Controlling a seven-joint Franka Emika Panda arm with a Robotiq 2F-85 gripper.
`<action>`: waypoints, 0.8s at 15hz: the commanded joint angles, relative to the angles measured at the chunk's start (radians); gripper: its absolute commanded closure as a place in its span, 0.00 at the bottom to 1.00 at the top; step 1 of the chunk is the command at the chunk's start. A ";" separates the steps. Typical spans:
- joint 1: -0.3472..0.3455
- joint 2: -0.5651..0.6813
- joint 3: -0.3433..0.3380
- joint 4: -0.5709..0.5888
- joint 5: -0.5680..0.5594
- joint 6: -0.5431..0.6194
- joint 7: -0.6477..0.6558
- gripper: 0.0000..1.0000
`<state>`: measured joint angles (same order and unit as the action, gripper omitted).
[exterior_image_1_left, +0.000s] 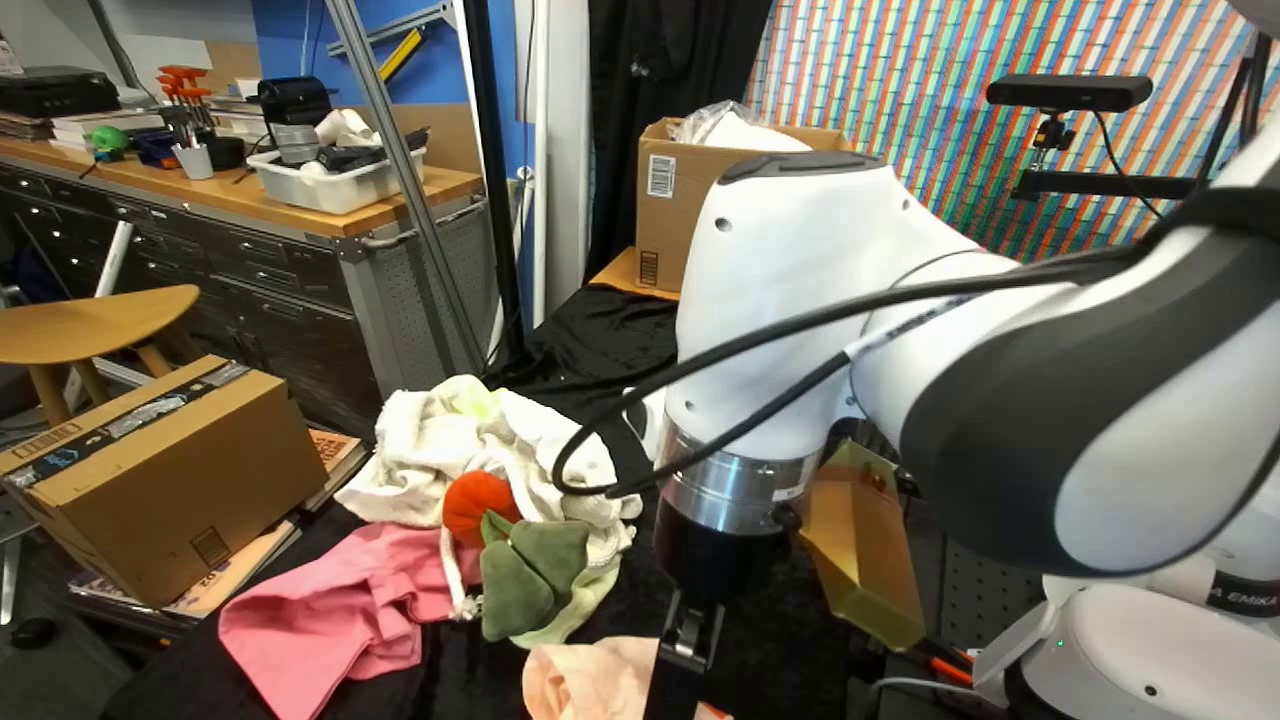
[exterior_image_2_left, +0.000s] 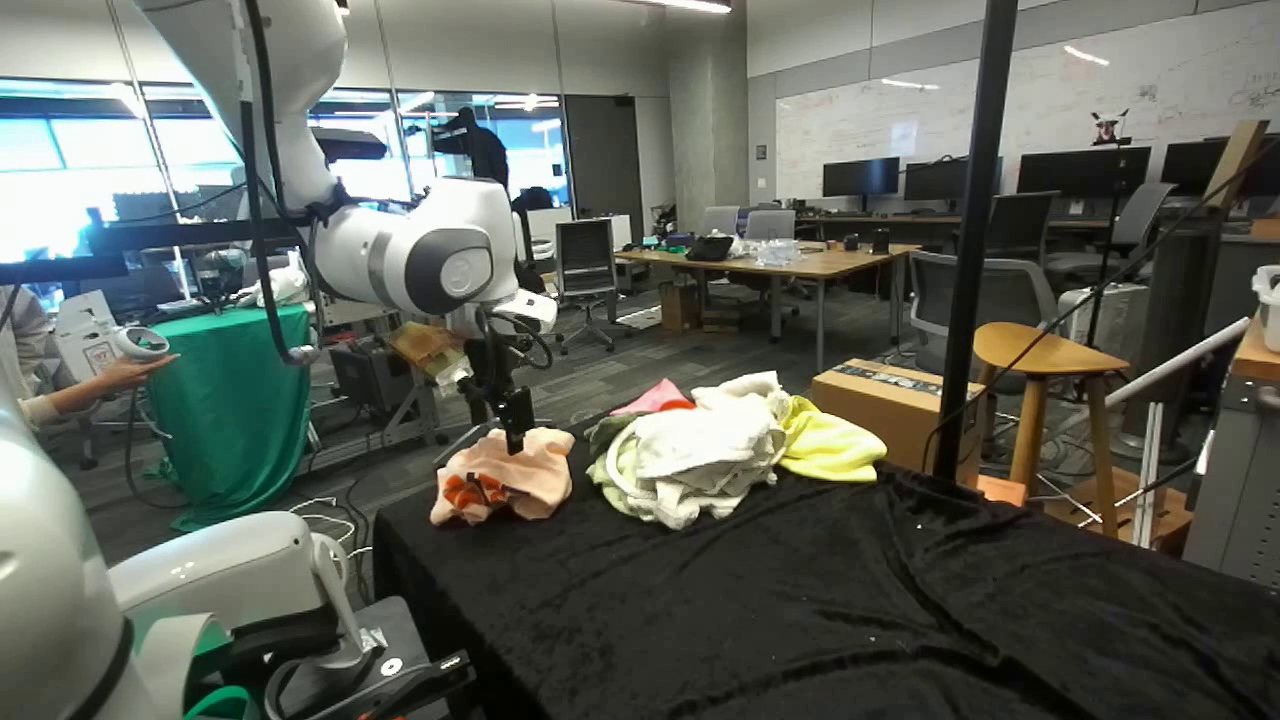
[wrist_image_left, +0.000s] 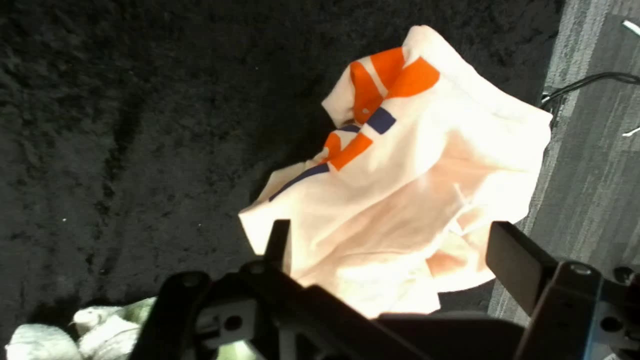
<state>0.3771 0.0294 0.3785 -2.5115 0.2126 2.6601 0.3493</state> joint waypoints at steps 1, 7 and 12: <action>0.034 0.065 0.014 0.024 -0.113 0.065 0.101 0.00; 0.101 0.156 -0.022 0.075 -0.278 0.076 0.227 0.00; 0.139 0.209 -0.057 0.124 -0.333 0.086 0.272 0.00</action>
<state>0.4816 0.2019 0.3555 -2.4273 -0.0778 2.7201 0.5772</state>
